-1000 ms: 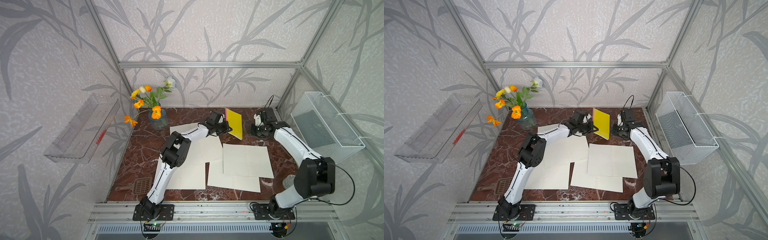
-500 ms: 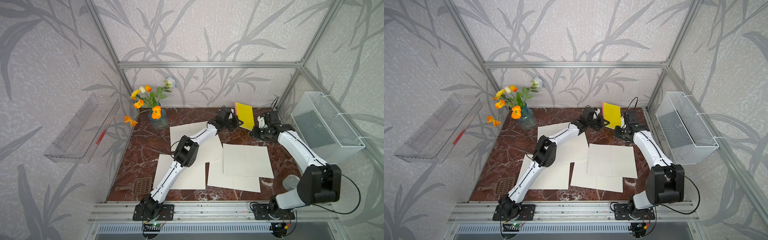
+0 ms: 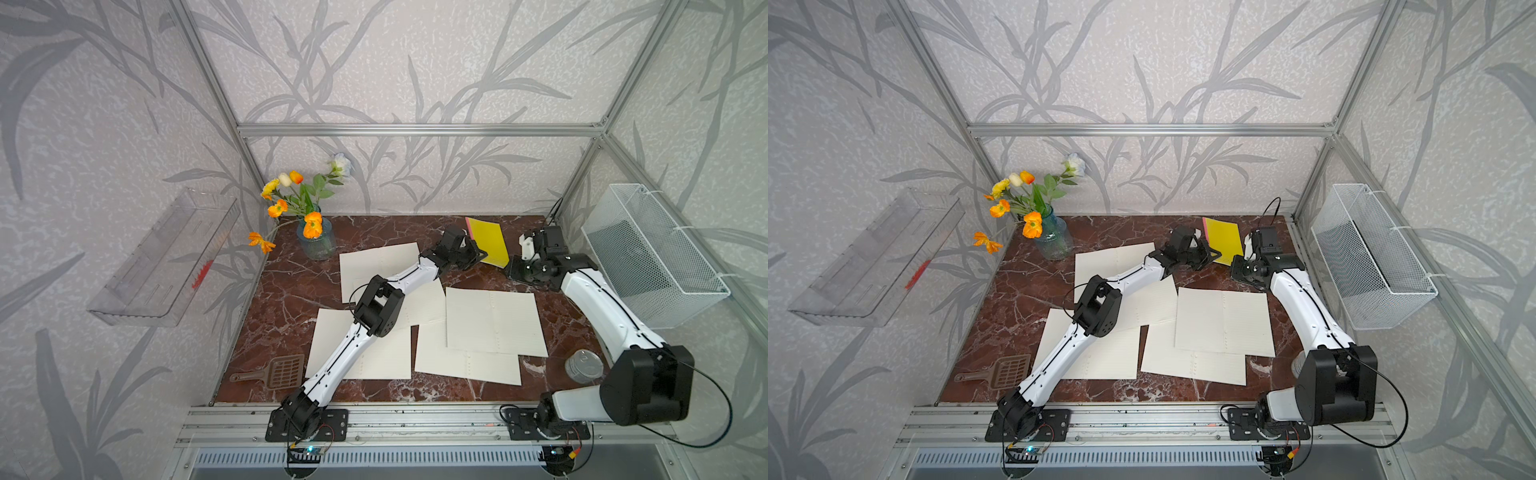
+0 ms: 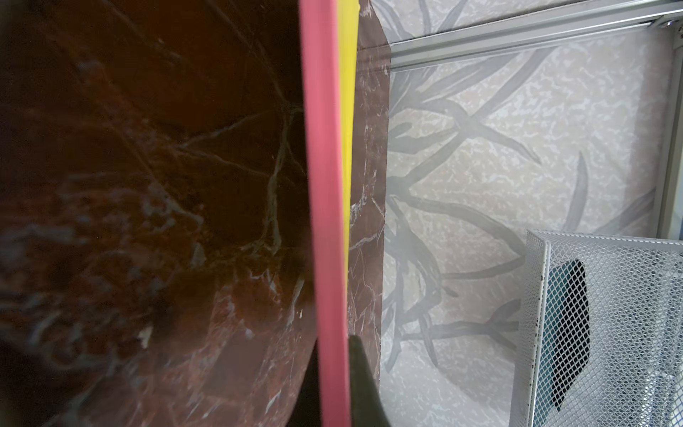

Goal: Close the notebook
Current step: Place the notebook at the center of the board.

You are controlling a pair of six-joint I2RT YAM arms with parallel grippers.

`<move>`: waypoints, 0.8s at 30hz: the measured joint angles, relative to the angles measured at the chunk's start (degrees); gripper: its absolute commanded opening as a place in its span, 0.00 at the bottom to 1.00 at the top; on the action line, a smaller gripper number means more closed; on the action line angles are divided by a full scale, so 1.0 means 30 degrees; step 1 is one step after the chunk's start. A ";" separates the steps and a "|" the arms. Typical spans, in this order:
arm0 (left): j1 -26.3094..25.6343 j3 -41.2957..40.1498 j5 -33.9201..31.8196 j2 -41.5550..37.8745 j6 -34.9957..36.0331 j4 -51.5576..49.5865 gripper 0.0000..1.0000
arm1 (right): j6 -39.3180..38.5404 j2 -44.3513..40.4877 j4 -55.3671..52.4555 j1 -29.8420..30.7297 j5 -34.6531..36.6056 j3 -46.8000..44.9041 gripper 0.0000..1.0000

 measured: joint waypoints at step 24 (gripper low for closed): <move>-0.0066 -0.0619 -0.0947 -0.0546 0.1690 -0.2113 0.44 | -0.0153 -0.0255 -0.0051 -0.0015 0.0015 -0.0007 0.48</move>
